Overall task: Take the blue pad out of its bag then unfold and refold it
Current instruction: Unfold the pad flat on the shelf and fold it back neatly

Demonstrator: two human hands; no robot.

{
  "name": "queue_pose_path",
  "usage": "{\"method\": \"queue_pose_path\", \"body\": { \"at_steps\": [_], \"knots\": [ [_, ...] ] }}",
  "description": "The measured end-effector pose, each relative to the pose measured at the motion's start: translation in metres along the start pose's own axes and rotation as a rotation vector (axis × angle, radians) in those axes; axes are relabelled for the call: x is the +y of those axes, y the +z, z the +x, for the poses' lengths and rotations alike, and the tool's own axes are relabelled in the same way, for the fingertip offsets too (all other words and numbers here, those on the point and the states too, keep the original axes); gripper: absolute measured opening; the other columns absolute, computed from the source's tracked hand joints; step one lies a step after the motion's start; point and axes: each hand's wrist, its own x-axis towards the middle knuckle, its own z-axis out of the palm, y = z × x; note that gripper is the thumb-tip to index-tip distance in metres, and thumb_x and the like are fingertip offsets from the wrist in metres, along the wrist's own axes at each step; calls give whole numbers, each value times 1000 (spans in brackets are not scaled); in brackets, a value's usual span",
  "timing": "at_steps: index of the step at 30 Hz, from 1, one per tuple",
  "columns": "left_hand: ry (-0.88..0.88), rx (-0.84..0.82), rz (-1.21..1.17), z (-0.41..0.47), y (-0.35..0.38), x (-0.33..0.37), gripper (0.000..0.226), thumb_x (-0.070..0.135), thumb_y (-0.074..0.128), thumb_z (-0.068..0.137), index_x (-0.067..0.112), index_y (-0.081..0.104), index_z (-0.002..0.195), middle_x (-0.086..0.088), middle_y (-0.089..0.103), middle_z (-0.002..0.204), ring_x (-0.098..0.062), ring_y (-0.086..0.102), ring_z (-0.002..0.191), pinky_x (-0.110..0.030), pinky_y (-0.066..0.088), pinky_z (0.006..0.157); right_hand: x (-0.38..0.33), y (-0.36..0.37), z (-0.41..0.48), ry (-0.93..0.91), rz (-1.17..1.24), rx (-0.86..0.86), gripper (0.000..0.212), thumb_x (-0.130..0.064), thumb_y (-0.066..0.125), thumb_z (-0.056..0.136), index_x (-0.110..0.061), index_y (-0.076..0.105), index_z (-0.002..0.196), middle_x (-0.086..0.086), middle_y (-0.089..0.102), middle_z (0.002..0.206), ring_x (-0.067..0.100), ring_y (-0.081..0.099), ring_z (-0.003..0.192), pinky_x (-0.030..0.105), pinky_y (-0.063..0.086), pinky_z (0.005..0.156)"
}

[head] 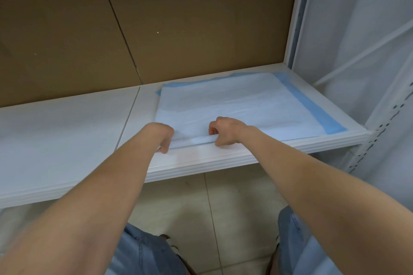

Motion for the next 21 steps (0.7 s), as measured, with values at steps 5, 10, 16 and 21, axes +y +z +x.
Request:
{"method": "queue_pose_path", "body": {
  "at_steps": [5, 10, 16, 21],
  "knots": [
    [156, 208, -133, 2, -38, 39, 23, 24, 54, 88, 15, 61, 108, -3, 61, 111, -21, 57, 90, -29, 47, 75, 47, -19, -26, 81, 123, 133, 31, -23, 53, 87, -21, 62, 116, -6, 50, 104, 16, 49, 94, 28, 44, 82],
    [388, 506, -348, 13, -51, 107, 28, 36, 50, 91, 27, 65, 113, 5, 61, 118, -19, 55, 113, -32, 48, 89, 102, -27, -51, 211, 40, 142, 34, -33, 59, 87, -25, 63, 121, -3, 56, 117, 17, 53, 106, 25, 41, 84],
    [419, 525, -225, 22, -56, 143, 23, 35, 63, 86, 25, 72, 104, 0, 69, 105, -23, 61, 98, -29, 44, 71, 125, -15, -56, 228, -2, 146, 36, -35, 71, 81, -23, 68, 115, -2, 64, 118, 19, 58, 107, 31, 48, 87],
    [382, 640, 43, 18, -58, 154, 19, 29, 55, 86, 18, 67, 95, -3, 65, 94, -25, 60, 87, -29, 39, 64, 122, -13, -57, 147, -218, 216, 28, -32, 58, 89, -23, 66, 114, -2, 61, 119, 22, 57, 107, 27, 42, 81]
  ]
}}
